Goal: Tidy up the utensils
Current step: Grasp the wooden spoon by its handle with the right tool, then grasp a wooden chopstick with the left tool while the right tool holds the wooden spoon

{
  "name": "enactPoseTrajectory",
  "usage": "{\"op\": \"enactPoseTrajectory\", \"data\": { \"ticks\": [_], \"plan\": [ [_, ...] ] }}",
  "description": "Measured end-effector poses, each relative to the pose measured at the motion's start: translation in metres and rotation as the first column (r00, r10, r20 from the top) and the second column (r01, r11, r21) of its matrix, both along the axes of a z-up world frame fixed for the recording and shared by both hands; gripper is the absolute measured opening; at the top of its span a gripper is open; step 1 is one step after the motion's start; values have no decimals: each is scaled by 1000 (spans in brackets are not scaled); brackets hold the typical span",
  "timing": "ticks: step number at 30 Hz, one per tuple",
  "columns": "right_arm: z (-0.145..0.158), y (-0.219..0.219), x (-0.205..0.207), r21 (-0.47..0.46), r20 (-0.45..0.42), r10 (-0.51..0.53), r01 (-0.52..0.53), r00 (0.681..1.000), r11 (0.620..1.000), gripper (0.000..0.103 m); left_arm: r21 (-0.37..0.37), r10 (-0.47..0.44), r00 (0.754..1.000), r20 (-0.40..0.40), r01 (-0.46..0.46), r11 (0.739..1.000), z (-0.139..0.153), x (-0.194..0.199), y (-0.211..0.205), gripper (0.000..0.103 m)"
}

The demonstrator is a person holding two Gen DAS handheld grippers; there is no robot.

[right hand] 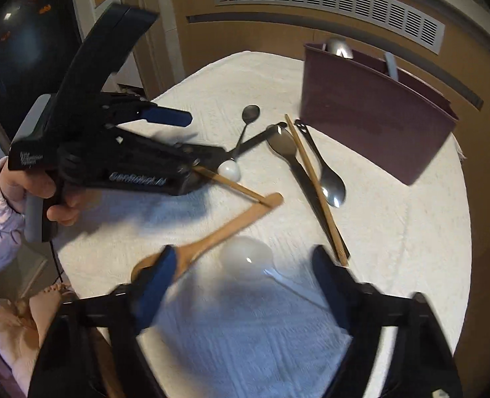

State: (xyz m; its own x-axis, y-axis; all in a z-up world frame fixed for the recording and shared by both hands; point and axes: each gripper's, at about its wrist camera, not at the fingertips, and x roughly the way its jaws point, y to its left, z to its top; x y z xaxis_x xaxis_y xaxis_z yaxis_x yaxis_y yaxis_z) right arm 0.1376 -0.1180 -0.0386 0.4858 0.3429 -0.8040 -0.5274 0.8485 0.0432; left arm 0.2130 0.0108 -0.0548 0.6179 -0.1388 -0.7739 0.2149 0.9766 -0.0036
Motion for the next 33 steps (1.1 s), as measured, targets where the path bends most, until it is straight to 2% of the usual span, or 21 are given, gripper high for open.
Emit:
{"op": "enactPoseTrajectory", "data": {
  "ticks": [1,2,5,9,11,12,13,16,20,23,25,28,30,32,33],
  "plan": [
    [-2,5,4,-5,-14,1,-1,1000,1000,57,-12,31,1000,4,-31,999,1,3,5,69],
    [-4,9,9,-2,-33,-6,6,999,1000,54,-25,56,998,6,-56,998,1,5,10,69],
    [-10,18,22,24,-95,-30,33,995,999,54,-70,71,997,-12,-72,995,3,5,24,69],
    [-20,29,31,-30,-119,-59,56,991,998,53,-80,40,999,-26,-42,996,2,-4,34,70],
    [-24,30,31,-72,-95,-64,57,993,996,33,-72,31,999,-31,-33,997,0,-7,37,71],
    [-23,29,30,-89,-78,-61,54,995,995,29,-69,28,999,-34,-30,997,-1,-9,39,72],
    [-23,26,30,-94,-77,-64,56,995,994,19,-71,23,999,-40,-26,997,-3,-9,41,72],
    [-22,7,40,-81,-91,-109,102,990,991,10,-90,1,998,-68,-7,996,-8,-11,45,72],
    [-22,-21,52,-71,-95,-188,182,978,981,9,-126,-49,992,-119,34,991,-15,-15,43,72],
    [-23,-37,59,-53,-105,-228,223,968,973,9,-106,-70,989,-129,56,993,-18,-21,35,73],
    [-23,-45,62,-44,-109,-246,242,963,969,9,-107,-100,985,-140,85,991,-18,-27,28,73],
    [-23,-52,60,-30,-108,-255,253,961,967,9,-148,-157,975,-159,134,980,-17,-36,15,73],
    [-23,-53,58,-23,-108,-254,253,961,967,9,-136,-186,969,-164,165,977,-17,-40,3,72],
    [-23,-53,56,-20,-106,-254,253,961,967,9,-119,-207,965,-164,189,975,-17,-43,-10,69],
    [-22,-53,55,-18,-106,-253,253,962,967,9,-100,-215,964,-156,201,974,-17,-45,-17,60]
  ]
}}
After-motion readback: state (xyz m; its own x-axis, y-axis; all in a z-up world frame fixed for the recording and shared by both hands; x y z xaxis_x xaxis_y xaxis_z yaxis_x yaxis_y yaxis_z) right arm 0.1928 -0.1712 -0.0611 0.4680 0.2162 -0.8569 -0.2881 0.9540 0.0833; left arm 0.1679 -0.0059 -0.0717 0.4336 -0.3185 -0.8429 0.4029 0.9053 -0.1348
